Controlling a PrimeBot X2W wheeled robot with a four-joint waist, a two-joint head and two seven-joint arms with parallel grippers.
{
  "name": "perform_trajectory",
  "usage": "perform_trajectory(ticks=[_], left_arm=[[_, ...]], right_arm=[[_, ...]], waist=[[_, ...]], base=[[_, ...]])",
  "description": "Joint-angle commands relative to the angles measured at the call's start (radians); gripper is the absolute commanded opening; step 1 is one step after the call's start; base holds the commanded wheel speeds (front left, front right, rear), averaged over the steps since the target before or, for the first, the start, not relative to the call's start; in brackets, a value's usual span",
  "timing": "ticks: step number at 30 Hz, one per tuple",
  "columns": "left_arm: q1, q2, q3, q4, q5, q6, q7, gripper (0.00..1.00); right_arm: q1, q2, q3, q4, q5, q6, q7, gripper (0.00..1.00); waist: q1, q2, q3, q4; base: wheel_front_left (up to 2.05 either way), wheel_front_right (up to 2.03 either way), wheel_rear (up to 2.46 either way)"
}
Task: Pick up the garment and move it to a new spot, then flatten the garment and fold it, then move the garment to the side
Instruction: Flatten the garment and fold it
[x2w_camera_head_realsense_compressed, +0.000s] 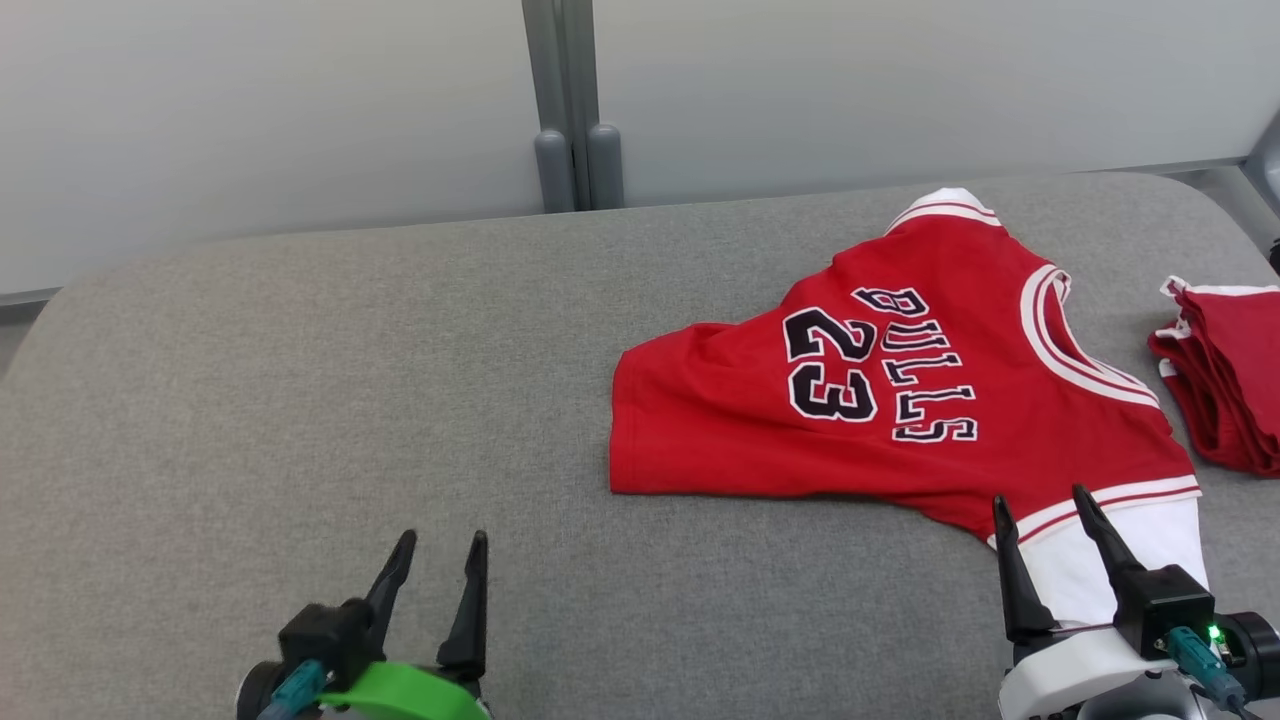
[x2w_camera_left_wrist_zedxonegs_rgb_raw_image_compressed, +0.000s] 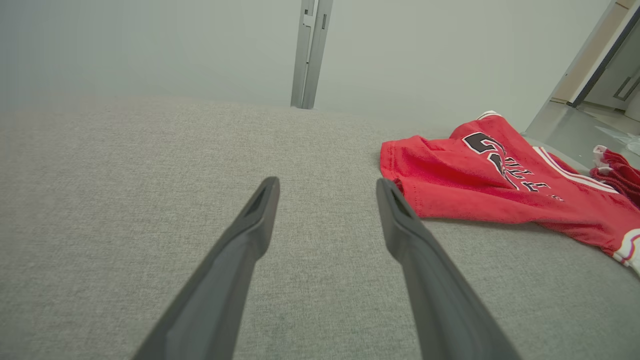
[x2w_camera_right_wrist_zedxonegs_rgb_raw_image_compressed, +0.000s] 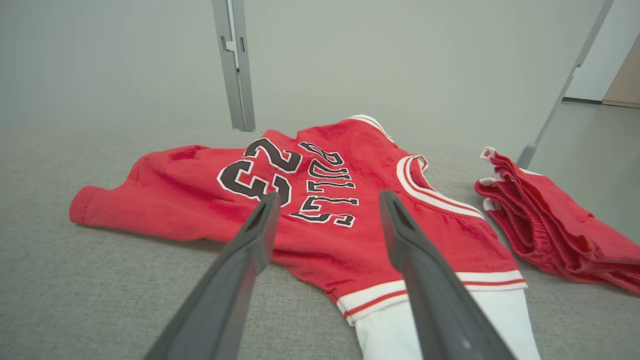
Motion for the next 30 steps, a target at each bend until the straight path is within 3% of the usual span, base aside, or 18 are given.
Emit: perform_trajectory(ticks=[1, 8, 13, 18, 26, 27, 29, 30], left_arm=[[-0.068, 0.009, -0.035, 0.053, -0.015, -0.003, 0.001, 1.0], [-0.324, 0.002, -0.196, 0.315, -0.032, -0.003, 0.104, 1.0], [-0.427, 0.036, -0.301, 0.45, -0.052, -0.003, 0.128, 1.0], [-0.477, 0.062, -0.376, 0.517, -0.106, -0.003, 0.095, 1.0], [-0.538, 0.055, -0.452, 0.578, -0.186, -0.003, 0.045, 1.0], [-0.543, 0.056, -0.471, 0.575, -0.195, -0.003, 0.037, 0.7], [-0.547, 0.059, -0.502, 0.57, -0.22, -0.003, 0.027, 0.0], [-0.547, 0.06, -0.518, 0.563, -0.23, -0.003, 0.024, 0.0]], right_arm=[[0.013, -0.004, 0.006, -0.007, 0.006, -0.002, -0.002, 1.0], [-0.024, -0.003, 0.039, -0.032, 0.022, -0.002, -0.002, 1.0], [-0.043, -0.004, 0.046, -0.049, 0.037, -0.002, -0.002, 1.0], [-0.047, -0.003, 0.038, -0.056, 0.043, -0.002, -0.002, 1.0], [-0.059, -0.003, 0.046, -0.064, 0.051, -0.002, -0.003, 1.0], [-0.06, -0.003, 0.046, -0.065, 0.052, -0.002, -0.003, 1.0], [-0.059, -0.003, 0.044, -0.063, 0.053, -0.002, -0.003, 1.0], [-0.059, -0.003, 0.042, -0.062, 0.054, -0.002, -0.003, 1.0]], waist=[[0.0, 0.0, 0.017, -0.022], [0.0, 0.0, 0.08, -0.099], [0.0, 0.0, 0.127, -0.158], [0.0, 0.0, 0.155, -0.177], [0.0, 0.0, 0.176, -0.187], [0.0, 0.0, 0.176, -0.188], [0.0, 0.0, 0.176, -0.187], [0.0, 0.0, 0.175, -0.186]], base=[[0.0, 0.0, 0.0], [0.0, 0.0, 0.0], [0.0, 0.0, 0.0], [0.0, 0.0, 0.0], [0.0, 0.0, 0.0], [0.0, 0.0, 0.0], [0.0, 0.0, 0.0], [0.0, 0.0, 0.0]])
